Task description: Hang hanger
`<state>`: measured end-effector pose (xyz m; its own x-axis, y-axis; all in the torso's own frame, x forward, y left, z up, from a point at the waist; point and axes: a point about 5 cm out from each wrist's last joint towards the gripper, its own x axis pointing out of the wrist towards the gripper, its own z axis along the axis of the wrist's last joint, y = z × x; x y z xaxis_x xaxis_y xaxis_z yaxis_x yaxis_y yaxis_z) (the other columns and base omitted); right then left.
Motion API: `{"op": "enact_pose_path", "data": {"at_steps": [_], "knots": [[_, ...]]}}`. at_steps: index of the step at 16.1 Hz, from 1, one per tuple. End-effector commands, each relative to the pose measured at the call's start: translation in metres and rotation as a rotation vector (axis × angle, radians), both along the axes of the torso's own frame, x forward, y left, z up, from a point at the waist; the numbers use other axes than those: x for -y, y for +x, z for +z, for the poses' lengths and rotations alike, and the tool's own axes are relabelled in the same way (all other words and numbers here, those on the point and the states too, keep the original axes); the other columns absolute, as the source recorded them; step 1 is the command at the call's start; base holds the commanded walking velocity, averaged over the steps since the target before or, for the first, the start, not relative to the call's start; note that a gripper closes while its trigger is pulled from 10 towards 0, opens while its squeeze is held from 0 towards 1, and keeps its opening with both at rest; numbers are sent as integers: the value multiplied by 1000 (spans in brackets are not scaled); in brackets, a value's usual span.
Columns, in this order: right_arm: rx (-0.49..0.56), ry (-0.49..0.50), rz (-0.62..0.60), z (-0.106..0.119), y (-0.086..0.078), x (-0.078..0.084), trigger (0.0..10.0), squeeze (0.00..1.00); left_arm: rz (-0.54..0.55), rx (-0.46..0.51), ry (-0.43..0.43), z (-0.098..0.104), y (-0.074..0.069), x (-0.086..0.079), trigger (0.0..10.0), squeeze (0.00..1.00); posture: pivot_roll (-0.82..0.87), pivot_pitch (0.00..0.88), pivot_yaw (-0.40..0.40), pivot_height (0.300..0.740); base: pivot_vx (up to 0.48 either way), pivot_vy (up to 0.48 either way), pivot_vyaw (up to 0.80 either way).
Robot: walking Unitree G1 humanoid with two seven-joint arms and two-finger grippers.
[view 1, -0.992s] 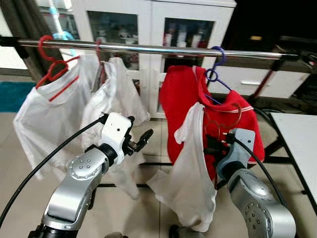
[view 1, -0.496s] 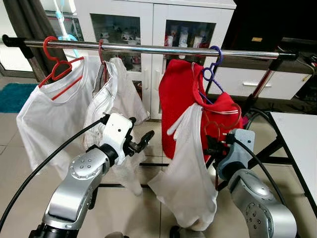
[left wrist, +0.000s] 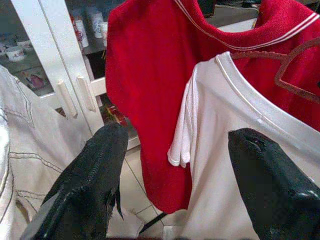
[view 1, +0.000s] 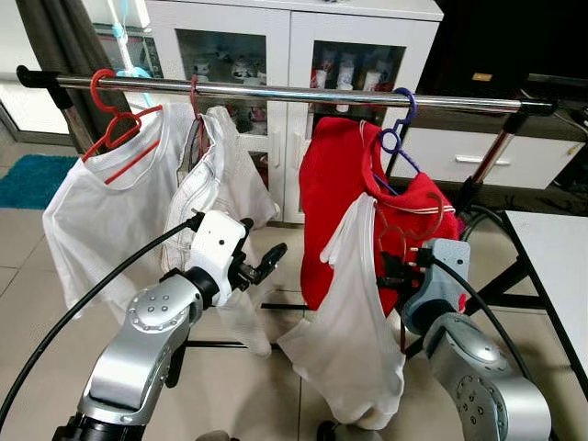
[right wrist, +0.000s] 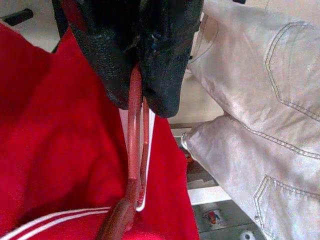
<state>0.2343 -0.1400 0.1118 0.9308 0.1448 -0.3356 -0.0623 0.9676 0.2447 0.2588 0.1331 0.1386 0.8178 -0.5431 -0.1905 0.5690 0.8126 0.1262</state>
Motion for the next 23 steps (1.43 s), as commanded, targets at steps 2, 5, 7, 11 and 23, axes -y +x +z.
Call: {"op": "enact_pose_path", "data": {"at_steps": [2, 5, 7, 11, 23], "knots": [[25, -10, -1, 5, 2, 2, 10000, 0, -16, 3, 1, 2, 1, 4, 10000, 0, 5, 31, -18, 740, -249, 0, 0], [20, -11, 7, 4, 1, 1, 10000, 0, -16, 1, 2, 1, 0, 4, 10000, 0, 5, 37, -20, 740, -254, 0, 0], [20, -14, 6, 5, 1, 2, 10000, 0, -18, -2, 1, 1, 0, 5, 10000, 0, -5, 38, -19, 740, -253, 0, 0], [23, -26, -4, 6, 1, 6, 10000, 0, -20, -1, -2, 0, 2, 6, 10000, 0, -18, 35, -18, 740, -254, 0, 0], [97, 7, 108, 17, 4, -3, 8392, 0, 2, -7, 4, 0, 5, 4, 10000, 0, -12, 46, -17, 740, -169, 0, 0]]}}
